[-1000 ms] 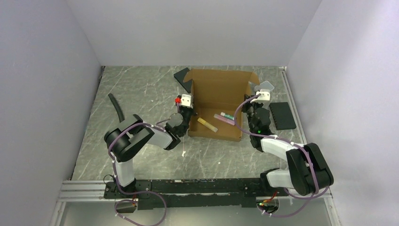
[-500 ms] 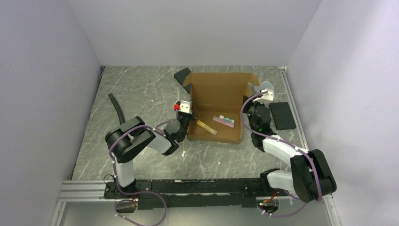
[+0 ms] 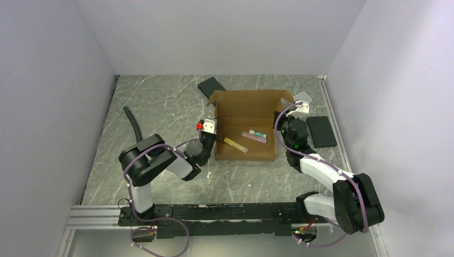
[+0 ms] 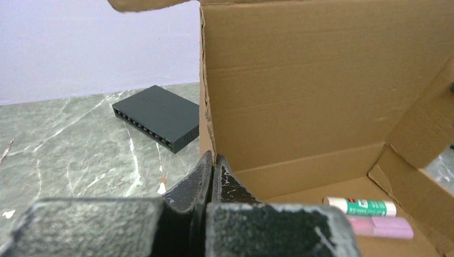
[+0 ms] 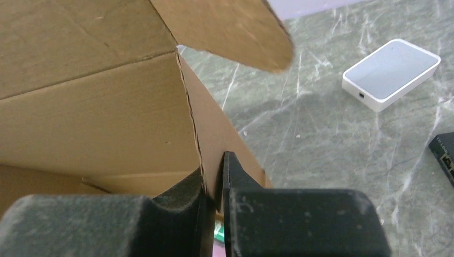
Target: Fold the paper box
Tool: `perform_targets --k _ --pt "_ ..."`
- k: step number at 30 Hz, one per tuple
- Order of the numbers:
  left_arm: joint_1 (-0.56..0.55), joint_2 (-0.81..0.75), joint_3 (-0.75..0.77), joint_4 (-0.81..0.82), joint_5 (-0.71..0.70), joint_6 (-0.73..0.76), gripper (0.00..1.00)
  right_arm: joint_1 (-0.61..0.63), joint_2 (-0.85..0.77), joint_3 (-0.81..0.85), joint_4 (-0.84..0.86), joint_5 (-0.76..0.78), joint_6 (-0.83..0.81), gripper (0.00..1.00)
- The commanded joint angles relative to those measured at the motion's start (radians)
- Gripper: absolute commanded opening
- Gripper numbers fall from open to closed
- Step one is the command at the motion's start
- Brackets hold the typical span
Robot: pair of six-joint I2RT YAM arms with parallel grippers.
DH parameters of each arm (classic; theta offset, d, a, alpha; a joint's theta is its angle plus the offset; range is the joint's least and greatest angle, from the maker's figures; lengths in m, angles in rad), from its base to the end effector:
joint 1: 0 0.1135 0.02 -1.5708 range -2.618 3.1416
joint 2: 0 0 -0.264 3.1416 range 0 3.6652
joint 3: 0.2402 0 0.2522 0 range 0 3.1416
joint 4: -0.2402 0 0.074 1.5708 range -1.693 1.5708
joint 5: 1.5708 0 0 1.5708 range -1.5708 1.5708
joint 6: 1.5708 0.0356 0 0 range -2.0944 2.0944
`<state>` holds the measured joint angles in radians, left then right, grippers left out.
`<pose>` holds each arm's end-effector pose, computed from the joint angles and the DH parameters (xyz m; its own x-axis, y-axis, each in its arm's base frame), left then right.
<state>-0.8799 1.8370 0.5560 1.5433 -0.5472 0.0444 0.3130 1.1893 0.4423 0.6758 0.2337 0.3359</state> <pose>0.2168 -0.2331 0.1777 0.1801 -0.1583 -0.9708 0.3303 0.9394 -0.0919 0.2409 0.0693 0.2284 -0.0902 0.3078 -0.9472 -0.0530 0.9482 0.3132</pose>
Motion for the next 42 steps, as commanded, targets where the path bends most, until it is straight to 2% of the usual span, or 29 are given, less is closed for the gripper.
perform_targets --k 1,4,12,18,29,42 --pt "-0.029 0.013 -0.032 0.002 0.046 0.033 0.0 0.02 -0.015 0.037 -0.116 -0.155 0.042 0.14" --pt "-0.031 0.012 -0.033 0.001 0.049 0.042 0.0 0.02 -0.024 0.049 -0.166 -0.177 0.019 0.17" --pt "-0.032 0.01 -0.039 0.005 0.057 0.045 0.0 0.012 -0.07 0.06 -0.27 -0.142 -0.061 0.18" --pt "-0.047 0.008 -0.053 0.008 0.057 0.044 0.0 0.011 -0.105 0.075 -0.359 -0.204 -0.144 0.24" --pt "-0.082 0.007 -0.081 0.008 0.032 0.084 0.0 0.01 -0.179 0.093 -0.503 -0.229 -0.271 0.32" --pt "-0.097 0.014 -0.077 0.009 0.012 0.114 0.0 -0.004 -0.326 0.104 -0.728 -0.207 -0.526 0.71"
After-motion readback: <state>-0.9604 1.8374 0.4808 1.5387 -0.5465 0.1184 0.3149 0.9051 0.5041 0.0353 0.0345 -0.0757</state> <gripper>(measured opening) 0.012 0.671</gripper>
